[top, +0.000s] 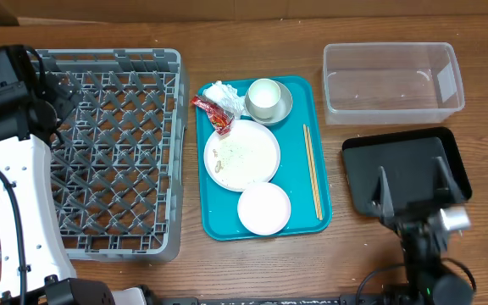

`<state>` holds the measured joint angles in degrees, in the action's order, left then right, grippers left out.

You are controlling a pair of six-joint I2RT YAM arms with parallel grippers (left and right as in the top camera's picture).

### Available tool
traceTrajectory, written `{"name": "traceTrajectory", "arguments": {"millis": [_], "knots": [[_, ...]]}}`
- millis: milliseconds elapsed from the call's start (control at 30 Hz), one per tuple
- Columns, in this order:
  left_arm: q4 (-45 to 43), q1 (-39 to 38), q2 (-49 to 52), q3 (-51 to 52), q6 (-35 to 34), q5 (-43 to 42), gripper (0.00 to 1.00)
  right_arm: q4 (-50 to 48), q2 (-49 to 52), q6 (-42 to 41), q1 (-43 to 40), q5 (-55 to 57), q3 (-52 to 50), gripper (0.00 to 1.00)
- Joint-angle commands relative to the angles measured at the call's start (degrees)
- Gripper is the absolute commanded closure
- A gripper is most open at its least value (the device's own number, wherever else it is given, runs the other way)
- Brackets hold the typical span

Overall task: Sort waste into correct bins and load items into the dishwasher
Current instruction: 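Swing the right arm up and over toward the teal tray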

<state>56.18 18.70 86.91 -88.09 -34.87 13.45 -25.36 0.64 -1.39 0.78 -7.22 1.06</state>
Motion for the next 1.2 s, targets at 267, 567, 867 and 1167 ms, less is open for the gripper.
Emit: {"name": "traceTrajectory", "arguments": {"millis": [267, 567, 867, 1167], "knots": [[-4.9, 0.1, 0.0, 0.6, -1.4, -0.8, 0.0, -27.3, 7.4, -0.4, -0.2, -4.8, 6.5, 0.0], [-4.8, 0.1, 0.0, 0.6, -1.3, 2.2, 0.0, -11.7, 39.2, 0.3, -0.2, -26.3, 35.6, 0.0], [-3.7, 0.1, 0.0, 0.6, -1.3, 2.0, 0.0, 11.4, 71.0, -0.4, 0.7, -66.0, 62.6, 0.0], [-3.7, 0.1, 0.0, 0.6, -1.3, 2.0, 0.0, -12.8, 84.6, -26.8, 6.5, -55.0, 63.2, 0.0]]}}
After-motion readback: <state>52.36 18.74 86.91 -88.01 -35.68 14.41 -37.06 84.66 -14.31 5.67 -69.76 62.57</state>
